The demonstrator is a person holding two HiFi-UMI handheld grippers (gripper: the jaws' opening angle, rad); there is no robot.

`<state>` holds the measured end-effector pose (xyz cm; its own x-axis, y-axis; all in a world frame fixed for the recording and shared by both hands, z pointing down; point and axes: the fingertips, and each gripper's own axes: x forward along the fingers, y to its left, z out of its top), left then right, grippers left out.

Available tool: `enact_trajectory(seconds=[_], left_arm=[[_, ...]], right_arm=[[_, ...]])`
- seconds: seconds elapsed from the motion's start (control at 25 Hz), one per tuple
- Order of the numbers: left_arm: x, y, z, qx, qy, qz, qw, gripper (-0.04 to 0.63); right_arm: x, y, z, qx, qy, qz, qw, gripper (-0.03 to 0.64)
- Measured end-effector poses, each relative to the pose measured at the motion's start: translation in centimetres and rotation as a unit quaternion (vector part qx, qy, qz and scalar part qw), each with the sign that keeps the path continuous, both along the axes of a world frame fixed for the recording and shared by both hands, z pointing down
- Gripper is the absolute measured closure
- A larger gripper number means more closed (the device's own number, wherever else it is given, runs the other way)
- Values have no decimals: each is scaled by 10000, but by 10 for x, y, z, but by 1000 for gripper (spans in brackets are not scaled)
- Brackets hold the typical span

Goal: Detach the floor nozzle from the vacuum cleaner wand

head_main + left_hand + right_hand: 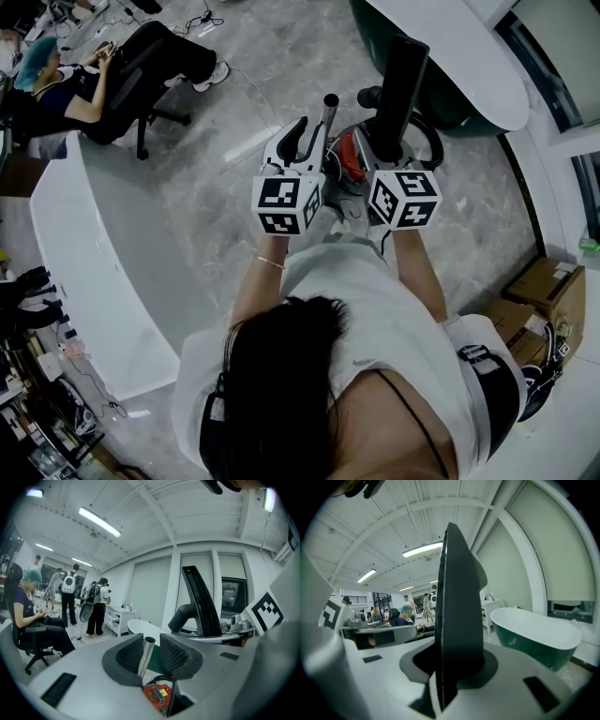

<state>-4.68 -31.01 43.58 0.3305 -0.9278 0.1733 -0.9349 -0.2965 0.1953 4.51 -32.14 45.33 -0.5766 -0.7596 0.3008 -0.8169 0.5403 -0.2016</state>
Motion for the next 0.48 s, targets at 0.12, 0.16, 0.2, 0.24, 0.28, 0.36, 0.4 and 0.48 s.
enact_trajectory(seconds=[0.12, 0.16, 0.2, 0.24, 0.28, 0.36, 0.4, 0.48], left_arm=[[-2, 5, 3, -123, -52, -110, 9999, 529], [-3, 7, 4, -144, -57, -134, 9998, 554], [-4, 10, 4, -154, -60, -143, 9998, 564], [-5, 13, 4, -159, -70, -146, 9997, 569], [-6, 16, 4, -169, -89, -155, 9997, 573], [-8, 22, 4, -227, -148, -205, 9994, 581], [-10, 24, 5, -270, -174, -239, 9992, 585], [-14, 31, 5, -329, -180, -283, 9989, 591]], right_arm=[[-1, 7, -3, 155, 87, 44, 9998, 517], [-2, 10, -4, 184, 113, 53, 9998, 517], [-3, 13, -5, 195, 126, 61, 9997, 517], [-4, 16, -5, 194, 125, 73, 9997, 517], [-4, 19, -5, 189, 119, 90, 9997, 517], [-4, 26, -5, 180, 116, 124, 9997, 517], [-5, 30, -5, 178, 127, 134, 9997, 517], [-8, 38, -6, 196, 166, 145, 9996, 517]])
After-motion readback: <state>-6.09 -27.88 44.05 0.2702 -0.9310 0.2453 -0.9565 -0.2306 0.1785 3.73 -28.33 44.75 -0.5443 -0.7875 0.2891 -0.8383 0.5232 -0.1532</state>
